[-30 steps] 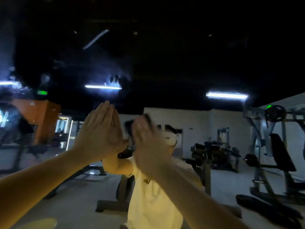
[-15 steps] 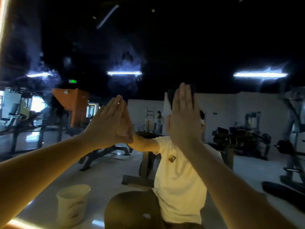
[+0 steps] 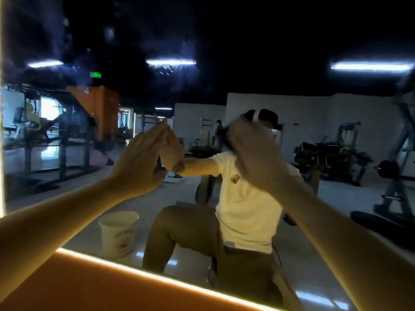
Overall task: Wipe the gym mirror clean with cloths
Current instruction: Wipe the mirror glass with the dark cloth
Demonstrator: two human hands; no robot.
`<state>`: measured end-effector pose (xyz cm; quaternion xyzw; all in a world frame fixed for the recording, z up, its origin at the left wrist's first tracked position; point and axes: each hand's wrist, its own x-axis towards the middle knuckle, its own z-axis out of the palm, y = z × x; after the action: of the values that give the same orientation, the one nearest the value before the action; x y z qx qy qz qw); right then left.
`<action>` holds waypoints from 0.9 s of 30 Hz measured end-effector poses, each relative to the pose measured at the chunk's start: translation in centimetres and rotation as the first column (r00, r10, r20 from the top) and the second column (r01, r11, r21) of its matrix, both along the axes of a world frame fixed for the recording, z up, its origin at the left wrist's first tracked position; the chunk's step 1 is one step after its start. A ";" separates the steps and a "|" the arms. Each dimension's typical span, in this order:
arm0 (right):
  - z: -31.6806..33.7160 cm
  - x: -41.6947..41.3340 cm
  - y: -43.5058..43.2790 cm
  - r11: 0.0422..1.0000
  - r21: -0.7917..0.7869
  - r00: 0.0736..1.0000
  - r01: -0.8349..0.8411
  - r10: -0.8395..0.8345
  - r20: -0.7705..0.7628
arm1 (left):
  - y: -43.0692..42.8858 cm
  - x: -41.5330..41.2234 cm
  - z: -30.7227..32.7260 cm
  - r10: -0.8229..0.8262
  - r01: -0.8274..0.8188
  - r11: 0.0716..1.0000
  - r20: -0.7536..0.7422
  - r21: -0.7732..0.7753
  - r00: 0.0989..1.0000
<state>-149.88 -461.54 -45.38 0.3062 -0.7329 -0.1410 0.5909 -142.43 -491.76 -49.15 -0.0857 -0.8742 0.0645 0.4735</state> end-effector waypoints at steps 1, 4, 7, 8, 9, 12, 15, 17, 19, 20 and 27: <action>2.1 0.2 0.3 0.983 -0.184 1.000 0.018 -0.021 -0.015 | -0.9 0.1 -0.8 0.005 -0.005 1.000 0.013 0.005 1.000; 4.5 0.7 -1.5 0.882 -0.468 0.999 0.047 -0.049 0.008 | -3.6 -0.1 -2.1 -0.006 0.004 0.999 0.042 0.046 0.999; 1.0 0.6 -6.8 0.898 -0.438 0.999 0.040 -0.028 0.034 | -5.4 -0.5 -2.6 -0.028 0.026 0.997 0.041 0.067 0.999; -1.2 0.4 -8.6 0.925 -0.379 0.999 0.023 -0.008 0.041 | -5.9 -0.8 -2.8 -0.040 0.037 0.997 0.032 0.068 0.999; -3.7 0.4 -10.2 0.953 -0.301 0.999 0.017 -0.001 0.054 | -6.3 -1.1 -2.9 -0.052 0.050 0.997 0.024 0.060 0.998; -11.2 0.9 -13.9 0.999 0.004 0.993 -0.033 0.032 0.116 | -7.3 -1.8 -3.2 -0.083 0.083 0.996 -0.007 0.029 0.997; -14.7 0.8 -14.2 0.900 0.435 0.995 -0.024 -0.020 0.097 | -8.1 -2.5 -2.8 -0.119 0.120 0.993 -0.056 0.009 0.991; -12.9 0.3 -12.9 0.849 0.528 0.998 -0.002 -0.034 0.058 | -8.4 -3.1 -2.3 -0.125 0.125 0.992 -0.092 -0.008 0.988; -8.8 0.4 -11.4 0.943 0.333 1.000 -0.002 -0.006 0.021 | -8.4 -3.9 -2.1 -0.116 0.111 0.993 -0.114 -0.045 0.987; -6.4 0.4 -10.5 0.992 0.129 1.000 0.010 -0.010 0.000 | -8.2 -4.2 -2.2 -0.113 0.106 0.993 -0.132 -0.058 0.985; 2.9 0.3 -10.4 0.731 -0.669 0.989 0.135 -0.139 0.047 | -9.0 -4.9 -2.5 -0.117 0.098 0.988 -0.174 -0.116 0.978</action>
<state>-149.59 -471.91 -42.50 0.0180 -0.7533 0.0880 0.6516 -147.37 -500.79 -51.69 -0.1518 -0.8170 0.0928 0.5484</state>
